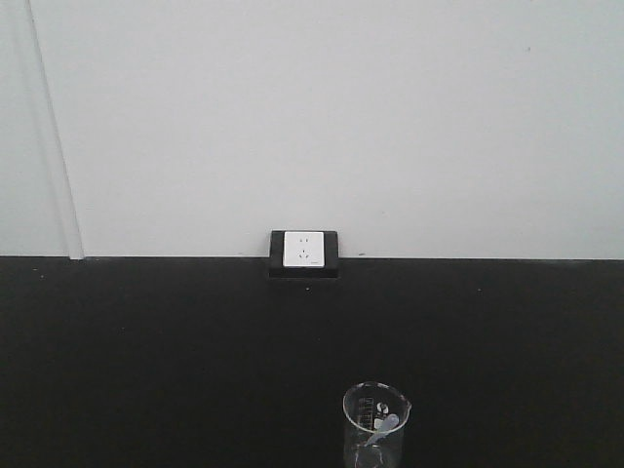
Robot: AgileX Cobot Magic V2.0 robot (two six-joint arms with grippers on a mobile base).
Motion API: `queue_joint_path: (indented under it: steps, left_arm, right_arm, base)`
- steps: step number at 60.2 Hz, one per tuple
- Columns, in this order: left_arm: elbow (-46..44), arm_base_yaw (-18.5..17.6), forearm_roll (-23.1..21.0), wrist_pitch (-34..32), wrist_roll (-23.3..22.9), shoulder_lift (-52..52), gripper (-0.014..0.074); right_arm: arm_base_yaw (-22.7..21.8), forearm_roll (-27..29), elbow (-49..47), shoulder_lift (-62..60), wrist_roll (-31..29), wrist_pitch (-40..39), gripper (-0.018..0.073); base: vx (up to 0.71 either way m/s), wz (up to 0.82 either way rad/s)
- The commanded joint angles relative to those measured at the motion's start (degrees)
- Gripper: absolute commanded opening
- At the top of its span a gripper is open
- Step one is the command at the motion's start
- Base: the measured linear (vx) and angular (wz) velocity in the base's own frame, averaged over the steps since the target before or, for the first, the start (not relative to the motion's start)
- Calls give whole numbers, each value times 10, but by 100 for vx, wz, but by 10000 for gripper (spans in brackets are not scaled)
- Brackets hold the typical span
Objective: Grab transparent chemical and place on left bench
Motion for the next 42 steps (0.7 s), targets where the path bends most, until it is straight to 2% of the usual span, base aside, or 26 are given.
queue_joint_path:
  steps: [1,13,23,33,42]
  left_arm:
    - [9,-1,0,-45,-4,-11,-4]
    - [9,-1,0,-45,-4,-11,-4]
    - [9,-1,0,-45,-4,-11,-4]
    - [9,-1,0,-45,-4,-11,-4]
    - [9,-1,0,-45,-4,-11,-4]
  right_arm:
    - [-2,-4,5,-7,-1,-52,-8]
    - [-2,-4,5,-7,-1,-61,-8]
    - [-2,30,-11,-7,29,-142,-8]
    - [-2,50,-84,20,41,-159,-8]
    - [-2,50,-172,125,41,-159,-8]
  base:
    - [0,0]
    - [0,0]
    - [0,0]
    - [0,0]
    - [0,0]
